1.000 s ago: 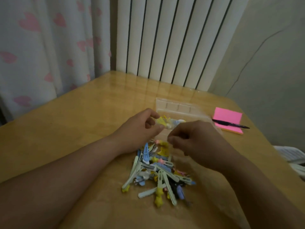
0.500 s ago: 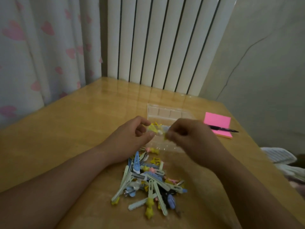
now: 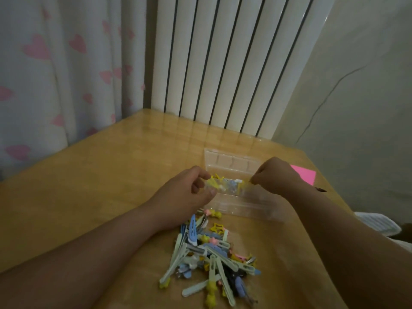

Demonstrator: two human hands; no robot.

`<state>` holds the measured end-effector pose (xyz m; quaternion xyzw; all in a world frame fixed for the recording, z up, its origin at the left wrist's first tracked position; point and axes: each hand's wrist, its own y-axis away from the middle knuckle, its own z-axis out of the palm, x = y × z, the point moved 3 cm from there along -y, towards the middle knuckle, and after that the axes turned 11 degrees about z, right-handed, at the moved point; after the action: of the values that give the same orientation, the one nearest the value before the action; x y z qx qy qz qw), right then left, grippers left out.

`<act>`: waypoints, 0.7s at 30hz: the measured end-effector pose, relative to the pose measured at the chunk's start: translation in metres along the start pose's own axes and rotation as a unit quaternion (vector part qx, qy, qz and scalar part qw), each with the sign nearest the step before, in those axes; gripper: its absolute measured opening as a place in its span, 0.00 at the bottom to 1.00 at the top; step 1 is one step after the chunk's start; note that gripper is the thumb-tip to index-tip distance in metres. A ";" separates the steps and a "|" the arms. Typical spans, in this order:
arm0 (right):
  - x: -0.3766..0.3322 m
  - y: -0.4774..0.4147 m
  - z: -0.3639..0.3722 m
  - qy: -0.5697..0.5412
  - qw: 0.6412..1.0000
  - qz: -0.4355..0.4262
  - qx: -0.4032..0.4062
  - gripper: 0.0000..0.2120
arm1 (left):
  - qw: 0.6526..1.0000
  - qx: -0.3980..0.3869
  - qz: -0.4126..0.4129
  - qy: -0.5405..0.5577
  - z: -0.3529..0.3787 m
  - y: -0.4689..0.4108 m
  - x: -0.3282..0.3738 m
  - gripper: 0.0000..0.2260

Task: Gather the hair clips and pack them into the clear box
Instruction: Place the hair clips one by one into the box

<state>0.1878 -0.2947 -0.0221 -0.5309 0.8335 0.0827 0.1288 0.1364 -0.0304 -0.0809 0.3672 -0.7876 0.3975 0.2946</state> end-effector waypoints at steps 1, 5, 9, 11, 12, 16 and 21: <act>-0.002 -0.001 0.002 0.001 1.000 0.003 0.000 0.10 | 1.000 0.000 0.000 0.001 0.000 0.000 0.000 0.17; -0.002 0.000 0.005 -0.016 1.000 0.011 0.007 0.11 | 1.000 0.001 0.004 -0.002 0.000 0.000 0.000 0.17; 0.006 0.016 0.000 -0.062 0.996 -0.013 0.057 0.12 | 1.000 -0.002 0.010 -0.012 -0.001 0.001 0.000 0.17; 0.010 0.032 -0.004 -0.114 0.989 -0.039 0.086 0.12 | 1.000 -0.003 0.011 -0.016 -0.001 0.001 0.000 0.17; 0.011 0.042 -0.006 -0.144 0.984 -0.054 0.095 0.11 | 1.000 -0.004 0.010 -0.017 -0.001 0.001 0.000 0.17; 0.006 0.082 -0.010 -0.216 0.961 -0.128 0.115 0.09 | 1.000 -0.007 0.001 -0.018 -0.003 0.001 0.001 0.17; -0.007 0.120 -0.013 -0.175 0.957 -0.231 0.024 0.04 | 1.000 -0.002 -0.004 -0.024 -0.003 0.001 0.005 0.17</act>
<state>0.0803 -0.2418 -0.0078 -0.6832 0.6543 0.1223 0.3004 0.1329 -0.0293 -0.0761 0.3792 -0.7936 0.3860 0.2782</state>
